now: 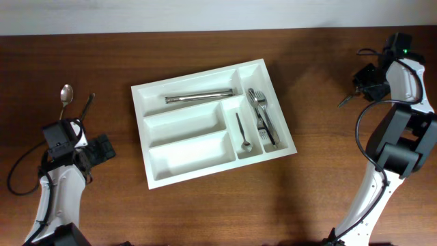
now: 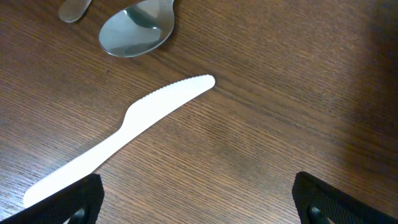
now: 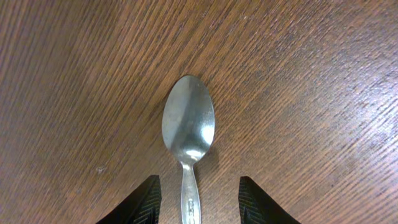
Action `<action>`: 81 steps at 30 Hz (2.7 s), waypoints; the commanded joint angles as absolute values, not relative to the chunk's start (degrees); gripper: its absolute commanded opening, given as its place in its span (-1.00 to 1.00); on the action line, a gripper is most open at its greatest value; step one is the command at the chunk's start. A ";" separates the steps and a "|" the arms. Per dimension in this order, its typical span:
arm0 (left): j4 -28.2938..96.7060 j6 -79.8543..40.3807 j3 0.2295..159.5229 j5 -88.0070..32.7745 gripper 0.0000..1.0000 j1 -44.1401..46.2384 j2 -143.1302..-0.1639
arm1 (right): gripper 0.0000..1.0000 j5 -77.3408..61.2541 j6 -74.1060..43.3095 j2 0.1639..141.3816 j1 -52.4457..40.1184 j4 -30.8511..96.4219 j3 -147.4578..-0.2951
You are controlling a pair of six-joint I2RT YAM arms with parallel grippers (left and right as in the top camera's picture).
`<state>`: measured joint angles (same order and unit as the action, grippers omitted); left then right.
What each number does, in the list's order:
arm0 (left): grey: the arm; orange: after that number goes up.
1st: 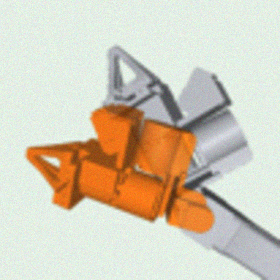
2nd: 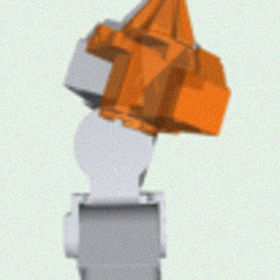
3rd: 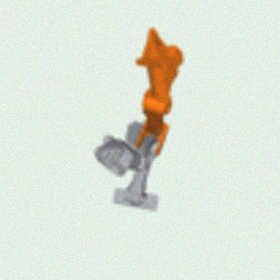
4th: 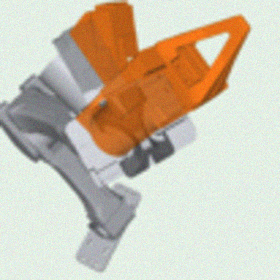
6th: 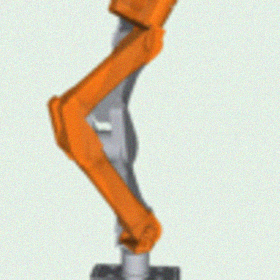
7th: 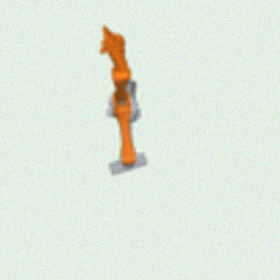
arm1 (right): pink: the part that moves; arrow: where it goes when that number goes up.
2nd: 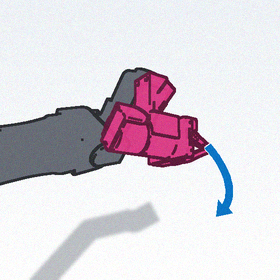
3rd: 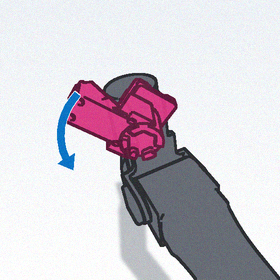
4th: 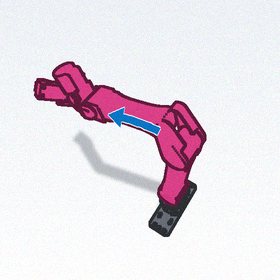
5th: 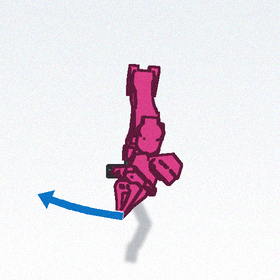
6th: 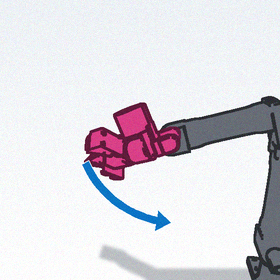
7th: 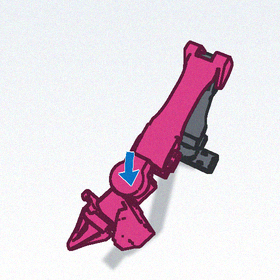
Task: Pack container
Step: 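Lower the right gripper onto the second teaspoon and grasp it, then carry the teaspoon with the right gripper into the middle compartment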
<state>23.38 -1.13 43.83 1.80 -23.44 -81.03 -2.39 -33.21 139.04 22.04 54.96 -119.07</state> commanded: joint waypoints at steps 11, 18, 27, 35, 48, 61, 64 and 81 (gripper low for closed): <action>23.46 -0.40 44.88 1.93 0.98 -23.75 -81.32 | -0.26 0.69 -34.26 140.99 22.04 51.77 -119.13; 23.44 -0.40 44.88 1.93 0.98 -23.75 -81.32 | -0.24 0.69 -34.39 141.84 21.28 51.37 -119.13; 23.46 -0.40 44.88 1.93 0.98 -23.75 -81.32 | -0.47 0.71 -34.41 143.24 20.60 51.44 -119.13; 23.46 -0.40 44.88 1.93 0.98 -23.75 -81.32 | -0.92 0.71 -34.39 143.72 20.64 52.01 -119.15; 23.46 -0.40 44.88 1.93 0.98 -23.75 -81.32 | -0.92 1.08 -25.67 137.97 20.64 53.74 -120.86; 23.46 -0.40 44.88 1.93 0.98 -23.75 -81.32 | -0.92 2.26 -22.22 129.29 19.81 57.30 -120.99; 23.46 -0.40 44.88 1.93 0.98 -23.75 -81.32 | -0.92 1.96 -18.35 125.71 18.06 60.03 -120.99; 23.44 -0.40 44.88 1.93 0.98 -23.75 -81.32 | -0.92 -7.88 -7.64 113.84 -2.72 70.96 -119.83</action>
